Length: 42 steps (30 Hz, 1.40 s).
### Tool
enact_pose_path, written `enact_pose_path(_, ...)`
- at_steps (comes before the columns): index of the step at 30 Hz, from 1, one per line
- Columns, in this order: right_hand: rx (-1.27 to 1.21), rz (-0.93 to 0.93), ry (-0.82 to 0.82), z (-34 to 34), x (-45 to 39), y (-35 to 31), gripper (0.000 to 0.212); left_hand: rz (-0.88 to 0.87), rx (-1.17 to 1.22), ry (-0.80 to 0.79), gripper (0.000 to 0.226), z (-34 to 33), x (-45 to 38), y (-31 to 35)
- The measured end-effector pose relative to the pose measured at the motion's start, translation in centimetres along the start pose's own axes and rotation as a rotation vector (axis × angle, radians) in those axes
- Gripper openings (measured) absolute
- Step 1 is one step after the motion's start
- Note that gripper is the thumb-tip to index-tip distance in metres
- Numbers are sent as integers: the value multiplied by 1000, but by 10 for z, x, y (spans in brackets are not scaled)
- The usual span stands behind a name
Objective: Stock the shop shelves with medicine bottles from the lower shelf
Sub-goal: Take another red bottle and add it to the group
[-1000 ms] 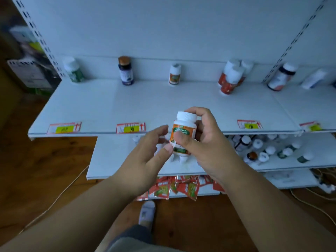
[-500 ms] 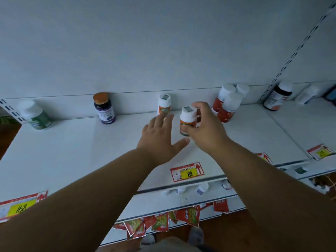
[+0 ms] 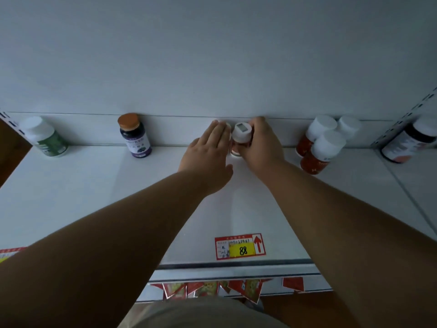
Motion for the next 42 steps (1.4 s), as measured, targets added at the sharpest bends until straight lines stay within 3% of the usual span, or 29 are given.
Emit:
enact_pose_path(9,70,-21,96,11,43,-11,64,-55,70,48,87,9,17,-3)
enact_pose_path(15,114,21,86,26,104,-27,57,-2,149,36,78,16,76,5)
enact_pose_path(24,-167,30,99,21,196,-48,60,96,118,146,82,38,193,30)
enact_pose_path(27,-187,41,90,21,236,-57,64,37,139,166,71,45,229,36)
enact_pose_path(32,-70,55,138,7,301,-82,43,-126,156,170,57,54,275,22)
enact_pose_path(37,-134,-70,225,-39,367,-107,41,-313,179,148,46,49,328,-20)
enact_pose_path(42,-176,-198,192,-87,408,-92,46,-307,191,-24,54,8,377,-47)
Point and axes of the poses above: each hand's wrist, its own x-axis away from the middle knuckle, its own z-axis out of the back of the hand, y = z × x, the point moved 1 cm from there along -x, towards the middle knuckle, and after that the axes turned 9 degrees about -z, right-handed, at the moved point
